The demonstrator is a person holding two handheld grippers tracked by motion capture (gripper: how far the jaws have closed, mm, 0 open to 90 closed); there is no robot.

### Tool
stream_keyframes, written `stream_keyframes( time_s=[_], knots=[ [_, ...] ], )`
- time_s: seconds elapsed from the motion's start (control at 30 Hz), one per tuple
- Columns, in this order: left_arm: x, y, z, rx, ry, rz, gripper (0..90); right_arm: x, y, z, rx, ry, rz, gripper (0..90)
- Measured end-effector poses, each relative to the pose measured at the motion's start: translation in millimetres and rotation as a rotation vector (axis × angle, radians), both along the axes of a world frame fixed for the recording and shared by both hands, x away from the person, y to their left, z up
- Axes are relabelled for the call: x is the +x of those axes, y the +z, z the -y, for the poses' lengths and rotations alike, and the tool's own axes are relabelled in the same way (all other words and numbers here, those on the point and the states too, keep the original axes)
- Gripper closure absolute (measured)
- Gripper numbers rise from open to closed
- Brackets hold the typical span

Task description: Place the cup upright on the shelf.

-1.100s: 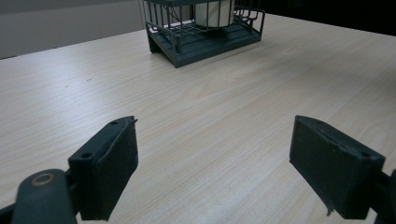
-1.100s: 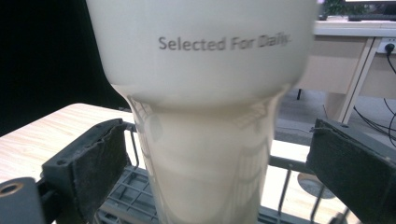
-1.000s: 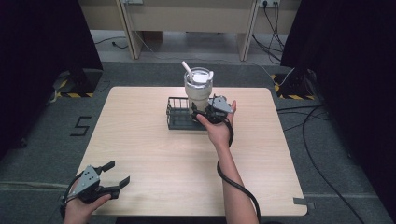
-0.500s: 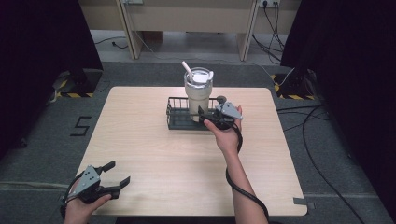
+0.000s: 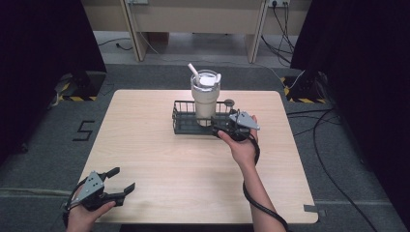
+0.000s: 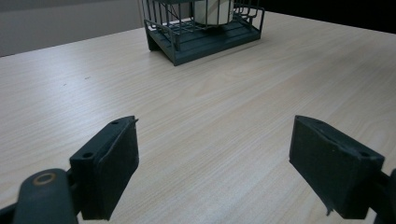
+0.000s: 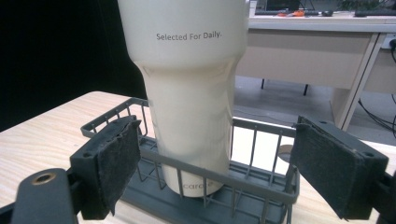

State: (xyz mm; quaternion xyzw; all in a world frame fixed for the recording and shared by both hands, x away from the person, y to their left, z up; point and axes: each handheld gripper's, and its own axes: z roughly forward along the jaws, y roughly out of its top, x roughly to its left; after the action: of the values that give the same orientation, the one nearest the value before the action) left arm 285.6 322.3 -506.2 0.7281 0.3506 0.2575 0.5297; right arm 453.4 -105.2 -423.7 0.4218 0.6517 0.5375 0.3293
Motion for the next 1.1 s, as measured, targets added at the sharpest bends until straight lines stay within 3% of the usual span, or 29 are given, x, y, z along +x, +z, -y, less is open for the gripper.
stream_keyframes(
  time_s=[0.47,0.8,1.1],
  knots=[
    [0.1,-0.1,0.0,0.002,0.002,-0.002,15.1,-21.4,-0.3,26.4,-0.019,-0.026,-0.004,16.0],
    [0.2,-0.2,0.3,0.003,0.003,-0.002,15.1,-49.1,-15.2,62.5,-0.031,-0.079,-0.023,16.1],
    [0.2,-0.1,0.8,0.006,0.003,-0.002,15.1,-71.6,-26.3,79.9,-0.044,-0.105,-0.036,16.1]
  ],
)
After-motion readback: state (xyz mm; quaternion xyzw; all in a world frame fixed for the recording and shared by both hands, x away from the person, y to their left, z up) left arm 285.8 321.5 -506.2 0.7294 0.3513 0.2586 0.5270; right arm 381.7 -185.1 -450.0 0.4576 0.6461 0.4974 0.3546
